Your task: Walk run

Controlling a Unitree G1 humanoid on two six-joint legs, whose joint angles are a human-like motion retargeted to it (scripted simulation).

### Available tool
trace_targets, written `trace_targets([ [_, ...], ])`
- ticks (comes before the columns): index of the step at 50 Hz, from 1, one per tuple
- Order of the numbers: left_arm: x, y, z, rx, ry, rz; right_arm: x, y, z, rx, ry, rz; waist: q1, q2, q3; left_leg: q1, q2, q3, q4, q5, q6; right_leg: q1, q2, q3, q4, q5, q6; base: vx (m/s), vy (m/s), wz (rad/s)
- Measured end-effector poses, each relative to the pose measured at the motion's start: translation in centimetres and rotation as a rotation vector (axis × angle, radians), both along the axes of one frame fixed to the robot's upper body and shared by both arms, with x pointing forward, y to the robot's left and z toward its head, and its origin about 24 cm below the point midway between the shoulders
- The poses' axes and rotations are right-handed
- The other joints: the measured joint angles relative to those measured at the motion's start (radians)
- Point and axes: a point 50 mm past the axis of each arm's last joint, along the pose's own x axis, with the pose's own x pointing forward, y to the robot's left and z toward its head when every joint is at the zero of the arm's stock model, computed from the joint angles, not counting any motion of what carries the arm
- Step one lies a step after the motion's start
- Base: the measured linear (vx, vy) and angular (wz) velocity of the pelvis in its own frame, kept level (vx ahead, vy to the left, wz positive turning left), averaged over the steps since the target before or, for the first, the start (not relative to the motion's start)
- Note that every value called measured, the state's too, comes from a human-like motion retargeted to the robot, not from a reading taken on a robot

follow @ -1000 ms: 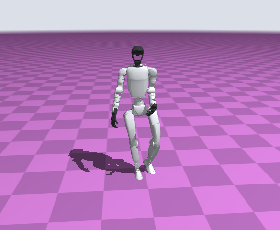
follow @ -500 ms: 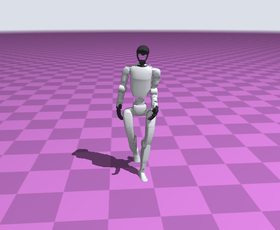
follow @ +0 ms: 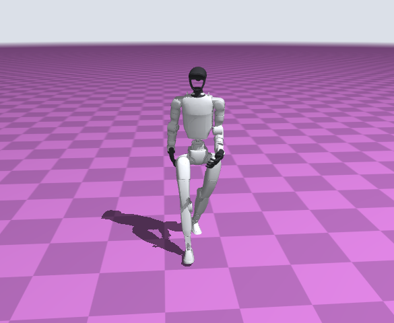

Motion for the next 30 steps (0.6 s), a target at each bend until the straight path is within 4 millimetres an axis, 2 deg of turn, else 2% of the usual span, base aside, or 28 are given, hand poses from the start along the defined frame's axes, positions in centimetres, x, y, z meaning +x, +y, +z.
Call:
trace_targets([
  [2,-1.1,-0.5,-0.8,-0.026,0.046,0.017,1.1,-0.2,-0.3,-0.013,-0.029,0.036,-0.042,0.012,-0.017,0.01,0.024,-0.021,0.054,0.094,-0.055,0.027,-0.004,-0.015,0.015,0.063,0.0,0.88,-0.38,1.05],
  [3,-1.7,-0.7,-1.3,-0.04,0.07,0.027,1.7,-0.2,-0.4,-0.022,-0.045,0.05,-0.05,0.018,-0.03,0.008,0.039,-0.015,0.09,0.169,-0.091,0.041,0.005,0.02,0.027,0.062,-0.007,0.93,-0.44,0.61],
  [5,-2.8,-1.3,-2.0,-0.067,0.115,0.033,2.9,-0.4,-0.6,-0.043,-0.076,0.052,-0.036,0.022,-0.048,-0.013,0.06,0.0,0.203,0.373,-0.172,0.073,0.012,0.047,0.062,0.027,-0.036,0.93,-0.43,0.16],
  [7,-3.5,-1.7,-2.4,-0.074,0.141,0.032,4.7,-0.4,-0.8,-0.056,-0.119,0.037,-0.027,-0.002,-0.053,-0.08,0.076,0.014,0.4,0.528,-0.23,0.122,-0.002,0.054,0.081,-0.021,-0.071,0.69,-0.32,0.2],
  [10,-3.5,-1.2,-2.3,-0.052,0.131,0.027,8.4,-0.2,-1.1,-0.073,-0.217,0.043,-0.015,-0.061,-0.072,-0.203,0.073,0.044,0.673,0.657,-0.234,0.193,-0.02,0.059,0.061,-0.062,-0.112,0.71,-0.4,0.1],
  [13,-2.9,-0.9,-1.9,-0.024,0.106,-0.011,12.9,-0.1,-1.2,-0.111,-0.359,0.061,0.012,-0.08,-0.073,-0.331,0.079,0.017,0.802,0.467,-0.185,0.259,-0.005,0.054,0.042,-0.099,-0.12,0.63,-0.34,-0.06],
  [15,-2.6,-0.6,-1.6,-0.009,0.085,-0.004,16.0,0.0,-0.9,-0.133,-0.47,0.095,0.05,-0.107,-0.065,-0.402,0.098,0.064,0.82,0.363,-0.142,0.303,0.01,0.08,0.016,-0.104,-0.132,0.58,-0.28,-0.71],
  [17,-2.3,-0.4,-1.2,-0.004,0.06,0.018,19.2,0.1,-0.3,-0.147,-0.581,0.138,0.096,-0.117,-0.057,-0.466,0.12,0.113,0.772,0.278,-0.124,0.333,0.04,0.116,0.004,-0.115,-0.146,0.47,-0.19,-0.97],
  [20,-2.0,-0.4,-0.9,-0.014,0.034,0.037,23.3,0.0,0.9,-0.162,-0.729,0.193,0.146,-0.106,-0.041,-0.531,0.146,0.155,0.598,0.198,-0.123,0.375,0.093,0.143,-0.007,-0.141,-0.159,0.61,-0.19,-0.63],
  [22,-1.9,-0.5,-0.9,-0.03,0.036,0.048,25.4,0.0,1.7,-0.169,-0.808,0.22,0.157,-0.085,-0.029,-0.556,0.147,0.157,0.447,0.206,-0.103,0.406,0.134,0.141,-0.013,-0.163,-0.166,0.5,-0.14,-0.21],
  [25,-2.0,-0.6,-1.2,-0.057,0.055,0.076,27.3,0.0,2.6,-0.178,-0.888,0.247,0.164,-0.057,-0.011,-0.585,0.14,0.147,0.211,0.205,-0.083,0.459,0.187,0.147,-0.016,-0.2,-0.174,0.72,-0.16,-0.27],
  [27,-2.4,-0.5,-1.4,-0.061,0.068,0.094,27.5,0.2,2.7,-0.177,-0.905,0.249,0.181,-0.063,-0.007,-0.607,0.116,0.154,0.078,0.194,-0.071,0.494,0.196,0.171,-0.015,-0.219,-0.18,0.72,-0.15,-0.61],
  [30,-2.9,0.0,-1.6,-0.049,0.078,0.093,26.6,0.5,2.3,-0.163,-0.888,0.226,0.19,-0.064,-0.007,-0.61,0.07,0.157,-0.088,0.206,-0.139,0.538,0.207,0.161,-0.012,-0.242,-0.184,0.98,-0.15,-0.34],
])
